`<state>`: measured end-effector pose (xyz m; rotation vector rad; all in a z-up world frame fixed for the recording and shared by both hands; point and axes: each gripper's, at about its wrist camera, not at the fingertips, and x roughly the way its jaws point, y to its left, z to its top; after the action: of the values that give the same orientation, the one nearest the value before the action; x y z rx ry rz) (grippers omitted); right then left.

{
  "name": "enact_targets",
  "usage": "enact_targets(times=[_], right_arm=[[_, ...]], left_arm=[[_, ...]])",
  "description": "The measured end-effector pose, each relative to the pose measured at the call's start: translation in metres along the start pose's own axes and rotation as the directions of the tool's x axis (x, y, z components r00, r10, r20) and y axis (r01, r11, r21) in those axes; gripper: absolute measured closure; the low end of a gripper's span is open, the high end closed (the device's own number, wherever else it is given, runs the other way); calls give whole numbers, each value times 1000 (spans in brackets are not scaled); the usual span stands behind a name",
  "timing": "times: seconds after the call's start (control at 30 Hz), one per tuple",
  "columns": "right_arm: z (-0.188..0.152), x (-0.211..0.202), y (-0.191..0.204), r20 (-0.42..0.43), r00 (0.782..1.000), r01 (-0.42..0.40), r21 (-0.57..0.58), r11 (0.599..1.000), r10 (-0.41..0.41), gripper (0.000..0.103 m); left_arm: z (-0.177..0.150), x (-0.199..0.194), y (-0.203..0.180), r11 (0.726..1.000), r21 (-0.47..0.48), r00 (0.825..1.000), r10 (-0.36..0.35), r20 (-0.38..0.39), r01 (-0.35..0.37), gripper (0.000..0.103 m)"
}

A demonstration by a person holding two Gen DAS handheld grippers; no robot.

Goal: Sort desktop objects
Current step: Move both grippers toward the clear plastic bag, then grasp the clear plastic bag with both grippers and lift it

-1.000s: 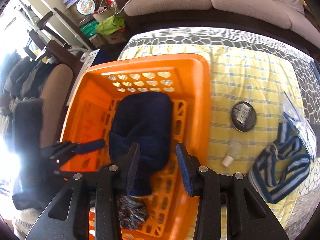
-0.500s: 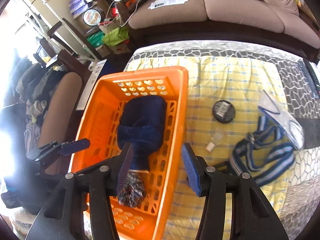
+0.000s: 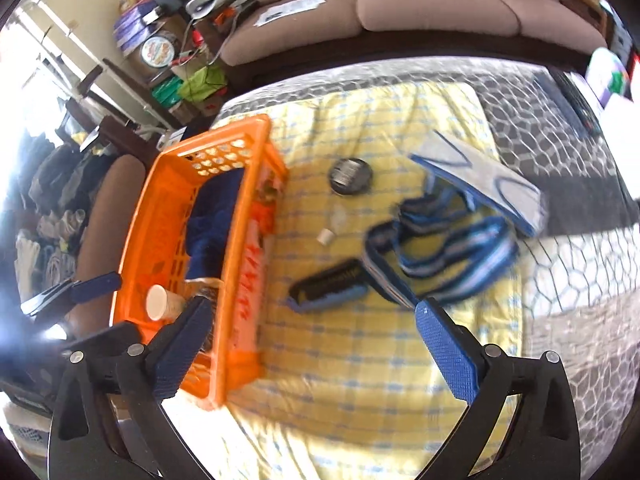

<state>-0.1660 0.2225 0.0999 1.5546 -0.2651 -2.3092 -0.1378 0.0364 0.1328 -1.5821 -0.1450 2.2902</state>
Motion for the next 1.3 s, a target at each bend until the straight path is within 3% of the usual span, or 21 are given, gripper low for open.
enact_targets(times=[0.23,0.4,0.57,0.67,0.77,0.87,0.97,1.03,1.3], right_arm=[[-11,-20,-59,-1,999,50,57,997,-51,0],[-4,-46,-107,36,996,80,110,991,-84,0],[4,-48,-136,38,992,117,91,989,-120,0],[8,-38,-152,33,995,91,109,990,-95,0],[13,-24,-167,23,997,72,136,988,-76,3],[20,-8,-182,-6,996,89,154,984,-89,9],[28,5,-197,-10,998,55,193,980,-54,16],[33,9,-208,6,1000,17,236,971,-19,17],[51,40,-252,50,992,-129,402,907,119,28]], left_arm=[[5,9,-42,995,-7,995,-103,-5,103,0],[20,30,-65,997,-1,997,-77,-21,77,0],[34,63,-79,994,-18,993,-107,-49,106,0],[44,86,-89,996,-10,995,-84,-62,83,0],[60,107,-99,999,43,998,17,-59,-15,0],[80,122,-103,998,51,998,27,-61,-24,0],[102,138,-109,995,81,997,56,-47,-52,2],[114,150,-113,991,104,996,83,-35,-78,9],[155,215,-109,994,83,992,81,-94,-74,12]])
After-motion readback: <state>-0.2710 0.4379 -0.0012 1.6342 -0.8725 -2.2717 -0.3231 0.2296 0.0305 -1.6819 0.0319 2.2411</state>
